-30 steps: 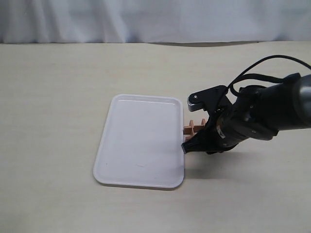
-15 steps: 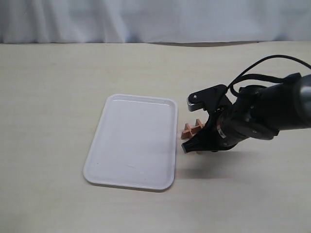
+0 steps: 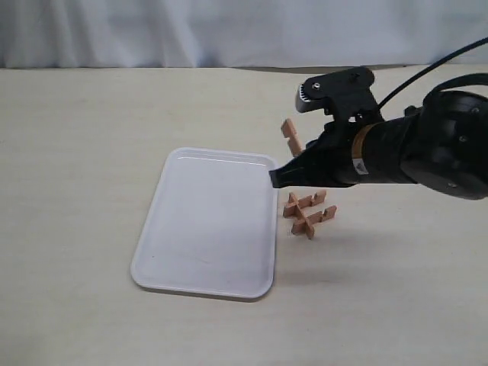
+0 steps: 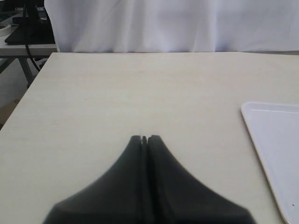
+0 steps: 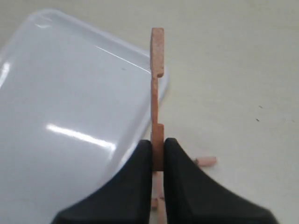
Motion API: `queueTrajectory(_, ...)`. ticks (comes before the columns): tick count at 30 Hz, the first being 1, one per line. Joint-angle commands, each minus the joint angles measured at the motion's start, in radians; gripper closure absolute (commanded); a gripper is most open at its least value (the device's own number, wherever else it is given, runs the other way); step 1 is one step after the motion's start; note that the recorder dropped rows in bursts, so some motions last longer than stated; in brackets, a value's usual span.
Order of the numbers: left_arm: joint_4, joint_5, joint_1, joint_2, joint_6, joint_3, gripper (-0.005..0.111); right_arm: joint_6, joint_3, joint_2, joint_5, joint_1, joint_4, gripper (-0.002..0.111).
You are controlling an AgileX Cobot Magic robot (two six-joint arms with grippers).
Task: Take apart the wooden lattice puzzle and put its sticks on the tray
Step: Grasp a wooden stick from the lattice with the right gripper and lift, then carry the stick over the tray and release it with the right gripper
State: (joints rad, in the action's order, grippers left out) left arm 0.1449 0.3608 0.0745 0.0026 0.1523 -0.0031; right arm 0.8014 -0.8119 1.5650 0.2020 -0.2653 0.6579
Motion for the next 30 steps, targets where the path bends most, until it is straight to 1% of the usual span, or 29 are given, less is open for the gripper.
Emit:
queueTrajectory(1,0.0,-0.006,0.008,-0.003,-0.002,0.003,0.107,-0.022,-0.001,0.049,-0.202,-0.098,-0.008,0.104)
queueTrajectory(3,0.0,-0.006,0.008,-0.003,-0.002,0.003,0.107,-0.036,-0.009,0.101,-0.287,-0.127,-0.008,0.104)
queueTrajectory(7,0.0,-0.006,0.008,-0.003,-0.002,0.003,0.107,0.018,-0.067,0.238,-0.278,-0.169,-0.008,0.104)
queueTrajectory(10,0.0,-0.006,0.008,-0.003,-0.002,0.003,0.107,0.018,-0.083,0.284,-0.287,-0.207,-0.003,0.104)
queueTrajectory(12,0.0,-0.006,0.008,-0.003,-0.002,0.003,0.107,0.024,-0.083,0.286,-0.289,-0.215,0.031,0.104)
queueTrajectory(14,0.0,-0.006,0.008,-0.003,-0.002,0.003,0.107,0.024,-0.083,0.286,-0.254,-0.217,0.1,0.104)
queueTrajectory(15,0.0,-0.006,0.008,-0.003,-0.002,0.003,0.107,0.021,-0.091,0.286,-0.202,-0.217,0.159,0.104)
queueTrajectory(16,0.0,-0.006,0.008,-0.003,-0.002,0.003,0.107,0.019,-0.099,0.287,-0.143,-0.219,0.179,0.104)
queueTrajectory(18,0.0,-0.006,0.008,-0.003,-0.002,0.003,0.107,-0.039,-0.118,0.287,-0.047,-0.221,0.161,0.104)
queueTrajectory(19,0.0,-0.006,0.008,-0.003,-0.002,0.003,0.107,-0.111,-0.13,0.287,-0.001,-0.221,0.115,0.104)
queueTrajectory(20,0.0,-0.006,0.008,-0.003,-0.002,0.003,0.107,-0.339,-0.168,0.287,0.094,-0.221,-0.045,0.104)
queueTrajectory(21,0.0,-0.006,0.008,-0.003,-0.002,0.003,0.107,-0.591,-0.227,0.289,0.217,-0.221,-0.254,0.104)
queueTrajectory(23,0.0,-0.006,0.008,-0.003,-0.002,0.003,0.107,-0.855,-0.291,0.293,0.334,-0.211,-0.448,0.104)
queueTrajectory(25,0.0,-0.006,0.008,-0.003,-0.002,0.003,0.107,-1.062,-0.347,0.293,0.417,-0.187,-0.673,0.104)
queueTrajectory(26,0.0,-0.006,0.008,-0.003,-0.002,0.003,0.107,-1.214,-0.374,0.293,0.45,-0.161,-0.883,0.104)
queueTrajectory(27,0.0,-0.006,0.008,-0.003,-0.002,0.003,0.107,-1.298,-0.38,0.293,0.456,-0.149,-0.997,0.104)
queueTrajectory(28,0.0,-0.006,0.008,-0.003,-0.002,0.003,0.107,-1.438,-0.381,0.304,0.469,-0.136,-1.189,0.104)
queueTrajectory(30,0.0,-0.006,0.008,-0.003,-0.002,0.003,0.107,-1.528,-0.381,0.338,0.499,-0.131,-1.324,0.104)
